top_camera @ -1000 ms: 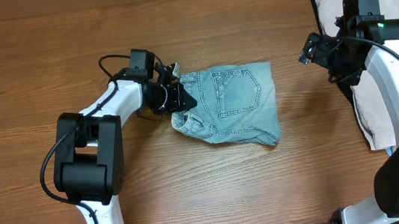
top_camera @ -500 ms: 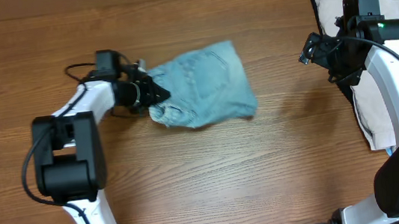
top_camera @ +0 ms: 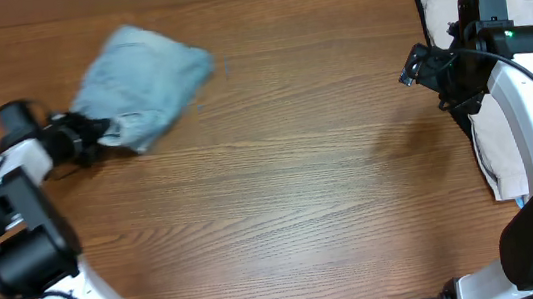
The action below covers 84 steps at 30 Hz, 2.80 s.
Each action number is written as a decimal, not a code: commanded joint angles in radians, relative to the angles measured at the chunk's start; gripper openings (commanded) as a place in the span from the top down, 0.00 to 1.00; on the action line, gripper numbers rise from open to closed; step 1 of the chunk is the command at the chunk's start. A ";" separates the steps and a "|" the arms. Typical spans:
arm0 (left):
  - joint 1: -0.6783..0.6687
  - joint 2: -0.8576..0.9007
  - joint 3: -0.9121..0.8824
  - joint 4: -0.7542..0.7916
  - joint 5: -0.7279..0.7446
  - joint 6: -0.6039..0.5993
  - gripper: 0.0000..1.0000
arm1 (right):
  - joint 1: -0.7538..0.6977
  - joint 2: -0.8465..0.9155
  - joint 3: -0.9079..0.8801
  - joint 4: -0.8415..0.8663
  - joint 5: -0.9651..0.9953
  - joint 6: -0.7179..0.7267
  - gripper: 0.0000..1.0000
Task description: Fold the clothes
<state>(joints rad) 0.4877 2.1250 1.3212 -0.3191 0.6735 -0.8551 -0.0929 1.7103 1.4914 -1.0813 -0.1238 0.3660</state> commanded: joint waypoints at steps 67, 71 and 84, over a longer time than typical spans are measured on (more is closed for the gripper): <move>0.132 -0.630 -0.034 -0.292 -0.437 -0.064 0.00 | -0.002 0.001 0.005 0.009 0.010 -0.004 0.00; 0.117 -0.704 -0.034 -0.333 -0.438 -0.064 0.00 | -0.002 0.001 0.005 0.005 0.010 -0.004 0.00; 0.048 -0.767 -0.034 -0.523 -0.437 -0.072 0.01 | -0.002 0.001 0.005 -0.002 0.010 -0.004 0.00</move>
<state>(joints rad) 0.5503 1.3800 1.2850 -0.8169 0.2493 -0.9390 -0.0917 1.7103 1.4914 -1.0859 -0.1230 0.3656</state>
